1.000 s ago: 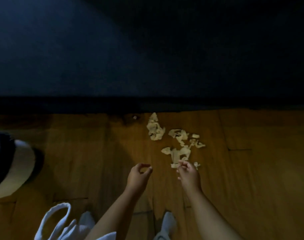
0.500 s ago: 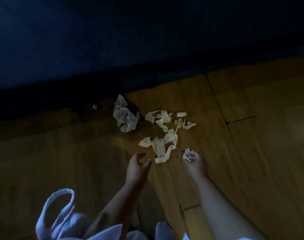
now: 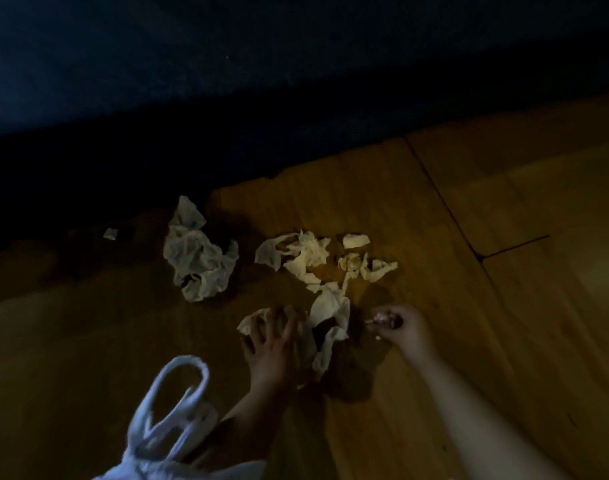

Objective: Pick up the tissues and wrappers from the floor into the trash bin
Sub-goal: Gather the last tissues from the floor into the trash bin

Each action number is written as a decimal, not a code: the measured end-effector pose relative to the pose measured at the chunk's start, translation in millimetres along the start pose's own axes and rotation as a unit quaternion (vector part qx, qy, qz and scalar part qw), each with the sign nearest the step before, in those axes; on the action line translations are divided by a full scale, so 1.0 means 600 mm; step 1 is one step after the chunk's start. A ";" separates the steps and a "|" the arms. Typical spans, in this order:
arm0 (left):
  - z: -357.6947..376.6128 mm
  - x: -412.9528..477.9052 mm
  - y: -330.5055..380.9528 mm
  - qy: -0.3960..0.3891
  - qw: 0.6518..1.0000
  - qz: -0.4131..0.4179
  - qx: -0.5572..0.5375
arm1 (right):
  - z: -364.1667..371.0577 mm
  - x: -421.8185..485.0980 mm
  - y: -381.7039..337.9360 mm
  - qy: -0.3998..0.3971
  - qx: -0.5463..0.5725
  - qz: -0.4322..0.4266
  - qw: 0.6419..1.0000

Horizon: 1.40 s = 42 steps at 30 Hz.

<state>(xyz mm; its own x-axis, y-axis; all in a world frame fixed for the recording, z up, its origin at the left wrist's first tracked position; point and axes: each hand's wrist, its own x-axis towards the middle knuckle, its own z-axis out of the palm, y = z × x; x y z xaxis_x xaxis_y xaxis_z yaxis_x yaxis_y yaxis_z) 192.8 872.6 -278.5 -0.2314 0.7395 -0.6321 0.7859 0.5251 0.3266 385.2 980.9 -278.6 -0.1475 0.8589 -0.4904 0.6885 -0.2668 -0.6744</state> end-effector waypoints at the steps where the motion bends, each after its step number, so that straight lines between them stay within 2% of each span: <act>1: 0.003 0.005 0.001 0.021 1.000 0.010 -0.003 | -0.002 0.011 -0.014 0.044 0.025 0.002 0.999; 3: 0.008 0.009 -0.002 0.064 0.997 0.030 -0.016 | -0.002 0.030 -0.052 0.133 0.062 0.007 0.989; 5: 0.014 0.008 -0.008 0.095 0.994 0.042 -0.040 | 0.002 0.050 -0.079 0.170 0.063 0.006 0.983; 7: 0.018 0.010 -0.021 0.109 0.990 0.046 -0.072 | 0.014 0.067 -0.098 0.146 0.056 -0.003 0.988; 10: 0.015 0.013 -0.038 0.106 0.982 0.057 -0.144 | 0.041 0.081 -0.108 0.053 0.062 -0.002 0.997; 12: 0.002 0.010 -0.045 0.089 0.968 0.046 -0.231 | 0.058 0.083 -0.101 0.031 -0.049 -0.011 0.998; 14: -0.009 0.005 -0.054 0.091 0.945 0.037 -0.312 | 0.067 0.084 -0.089 0.039 -0.186 -0.043 0.981; 15: -0.015 0.004 -0.059 0.103 0.939 0.038 -0.325 | 0.066 0.081 -0.086 0.036 -0.216 -0.053 0.974; 18: -0.030 0.001 -0.074 0.158 0.933 0.057 -0.319 | 0.060 0.067 -0.090 0.037 -0.208 -0.075 0.975; 22: -0.043 0.001 -0.096 0.207 0.922 0.067 -0.321 | 0.059 0.063 -0.118 0.136 -0.067 -0.160 0.975; 24: -0.049 -0.001 -0.101 0.238 0.918 0.066 -0.309 | 0.070 0.077 -0.143 0.124 -0.021 -0.206 0.971; 26: -0.060 -0.003 -0.105 0.265 0.914 0.067 -0.299 | 0.086 0.090 -0.174 0.057 -0.006 -0.231 0.971; 28: -0.079 -0.002 -0.114 0.281 0.906 0.056 -0.313 | 0.106 0.103 -0.202 -0.019 -0.052 -0.225 0.973; 30: -0.104 0.003 -0.124 0.285 0.895 0.043 -0.341 | 0.121 0.117 -0.219 -0.071 -0.147 -0.205 0.965; 33: -0.137 0.021 -0.136 0.268 0.898 0.033 -0.346 | 0.138 0.128 -0.229 -0.123 -0.293 -0.190 0.929; 36: -0.158 0.063 -0.160 0.247 0.896 0.025 -0.368 | 0.154 0.122 -0.220 -0.142 -0.324 -0.172 0.919; 37: -0.164 0.078 -0.168 0.234 0.912 0.027 -0.336 | 0.156 0.116 -0.213 -0.133 -0.318 -0.173 0.922; 39: -0.163 0.106 -0.183 0.187 0.963 0.016 -0.191 | 0.149 0.105 -0.199 -0.108 -0.306 -0.189 0.927; 40: -0.162 0.115 -0.184 0.179 0.973 0.009 -0.142 | 0.143 0.100 -0.194 -0.088 -0.290 -0.192 0.934; 42: -0.161 0.127 -0.178 0.187 0.972 0.012 -0.139 | 0.123 0.096 -0.191 -0.024 -0.201 -0.184 0.962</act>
<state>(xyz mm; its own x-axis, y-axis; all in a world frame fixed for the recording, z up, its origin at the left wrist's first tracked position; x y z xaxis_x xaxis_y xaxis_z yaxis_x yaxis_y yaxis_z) 35.9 913.8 -293.8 -0.4492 0.8267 -0.3387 0.6204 0.5615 0.5476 245.2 1028.8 -270.3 -0.4597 0.8389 -0.2915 0.8007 0.2495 -0.5447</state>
